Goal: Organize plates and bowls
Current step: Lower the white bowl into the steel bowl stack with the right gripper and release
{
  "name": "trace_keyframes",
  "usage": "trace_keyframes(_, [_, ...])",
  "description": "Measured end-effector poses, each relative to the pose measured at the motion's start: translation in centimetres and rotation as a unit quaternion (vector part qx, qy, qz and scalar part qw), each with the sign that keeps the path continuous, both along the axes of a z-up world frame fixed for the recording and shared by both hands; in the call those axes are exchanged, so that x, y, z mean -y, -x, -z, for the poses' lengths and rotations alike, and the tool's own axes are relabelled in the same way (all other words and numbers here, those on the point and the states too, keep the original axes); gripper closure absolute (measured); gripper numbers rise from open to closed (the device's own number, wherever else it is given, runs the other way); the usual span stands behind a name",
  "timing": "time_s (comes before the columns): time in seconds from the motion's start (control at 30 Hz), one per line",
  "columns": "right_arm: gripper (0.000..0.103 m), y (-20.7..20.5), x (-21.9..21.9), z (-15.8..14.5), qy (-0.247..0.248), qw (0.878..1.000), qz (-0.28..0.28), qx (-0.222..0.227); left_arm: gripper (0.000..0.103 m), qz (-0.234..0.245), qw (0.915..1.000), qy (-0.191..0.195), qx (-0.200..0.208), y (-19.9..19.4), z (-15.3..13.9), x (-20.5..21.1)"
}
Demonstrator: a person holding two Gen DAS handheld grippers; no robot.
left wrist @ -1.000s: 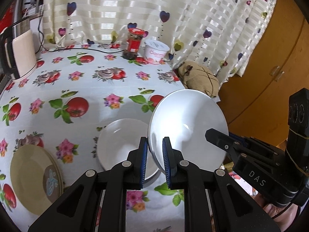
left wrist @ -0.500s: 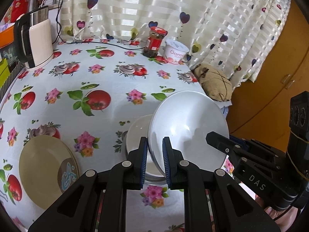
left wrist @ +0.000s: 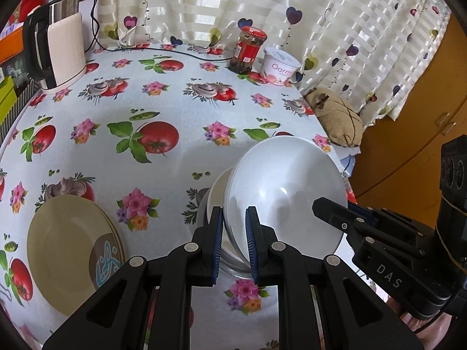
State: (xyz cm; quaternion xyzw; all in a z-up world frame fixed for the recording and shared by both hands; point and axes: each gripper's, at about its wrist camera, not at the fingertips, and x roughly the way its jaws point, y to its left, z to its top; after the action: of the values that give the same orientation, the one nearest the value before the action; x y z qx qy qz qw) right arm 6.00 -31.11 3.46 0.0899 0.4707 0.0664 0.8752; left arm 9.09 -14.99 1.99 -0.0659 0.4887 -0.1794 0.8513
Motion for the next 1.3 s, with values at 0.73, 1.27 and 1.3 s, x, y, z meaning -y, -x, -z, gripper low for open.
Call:
trace_keyframes(0.73, [0.086, -1.4, -0.3, 2.1, 0.001, 1.000, -0.010, -0.029, 0.086, -0.004, 0.9997, -0.008, -0.024, -1.0, 1.7, 0.0])
trace_keyframes(1.27, [0.083, -1.5, -0.2, 2.8, 0.012, 1.000, -0.009, -0.025, 0.086, -0.002, 1.0000, -0.001, -0.009, -1.1, 2.0, -0.2])
trace_keyframes(1.3, [0.083, -1.5, -0.2, 2.8, 0.011, 1.000, -0.008, -0.024, 0.087, -0.003, 1.0000, 0.001, -0.008, -1.1, 2.0, -0.2])
